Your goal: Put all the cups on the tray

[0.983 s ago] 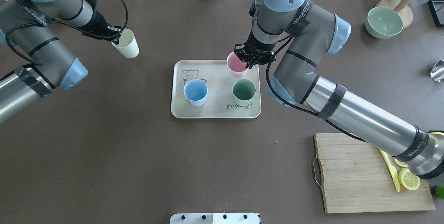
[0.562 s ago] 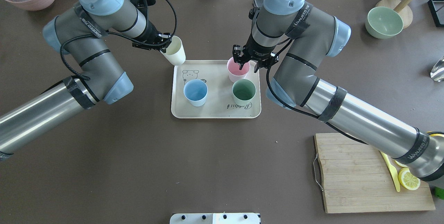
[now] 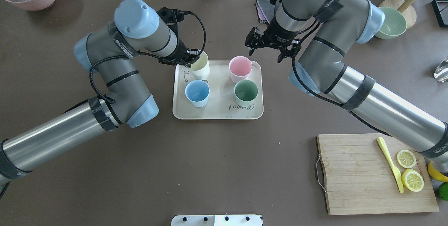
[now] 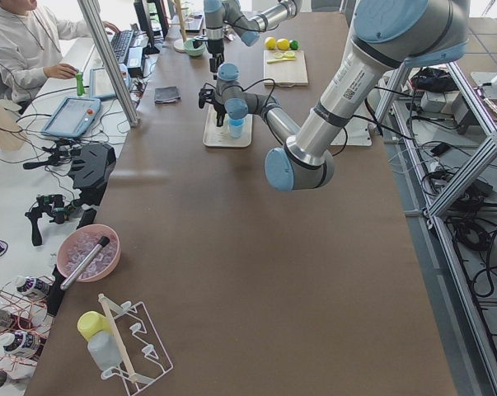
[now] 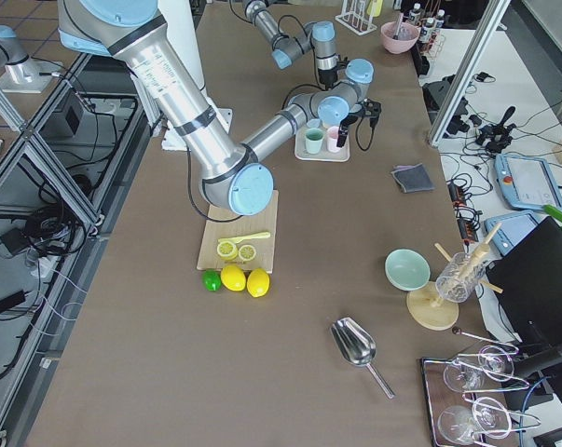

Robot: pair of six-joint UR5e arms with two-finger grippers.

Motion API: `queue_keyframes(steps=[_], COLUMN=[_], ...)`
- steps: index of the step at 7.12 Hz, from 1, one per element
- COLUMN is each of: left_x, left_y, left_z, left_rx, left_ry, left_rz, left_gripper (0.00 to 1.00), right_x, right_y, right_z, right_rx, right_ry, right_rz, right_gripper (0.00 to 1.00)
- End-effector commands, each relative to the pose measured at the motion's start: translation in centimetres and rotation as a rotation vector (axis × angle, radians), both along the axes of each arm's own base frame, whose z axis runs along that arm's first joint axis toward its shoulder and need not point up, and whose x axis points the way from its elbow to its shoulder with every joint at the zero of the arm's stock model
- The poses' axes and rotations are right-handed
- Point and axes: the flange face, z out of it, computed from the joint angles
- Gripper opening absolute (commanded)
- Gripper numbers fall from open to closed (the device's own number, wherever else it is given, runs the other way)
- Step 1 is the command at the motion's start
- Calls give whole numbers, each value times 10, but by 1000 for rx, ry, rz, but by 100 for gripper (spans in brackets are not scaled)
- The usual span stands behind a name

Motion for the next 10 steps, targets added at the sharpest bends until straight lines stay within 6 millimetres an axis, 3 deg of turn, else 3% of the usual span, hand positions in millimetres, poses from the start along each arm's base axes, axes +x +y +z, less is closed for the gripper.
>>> queue_keyframes(steps=[1, 2, 3, 4, 6, 7, 8, 10], left_x=[-30, -85, -156, -215, -322, -374, -408, -457], left_y=[-11, -31, -47, -49, -30, -7, 23, 57], left_z=[1, 19, 36, 61, 155, 211, 251, 295], left_rx=[18, 2, 20, 37, 114, 140, 149, 85], left_ry=[3, 22, 31, 13, -76, -119, -155, -142], left_rz=[-36, 24, 50, 75, 128, 181, 211, 207], left_gripper=[98, 98, 98, 98, 98, 98, 98, 98], right_x=[25, 41, 63, 96, 174, 205, 239, 301], right_y=[-7, -15, -24, -24, 0, 16, 33, 63], right_z=[9, 9, 19, 45, 113, 159, 196, 259], right_rx=[1, -1, 6, 41, 146, 184, 212, 277], right_ry=[-5, -14, -10, 6, 55, 93, 124, 176], right_rz=[11, 23, 40, 44, 14, -26, -49, -110], right_gripper=[100, 100, 100, 100, 100, 100, 100, 100])
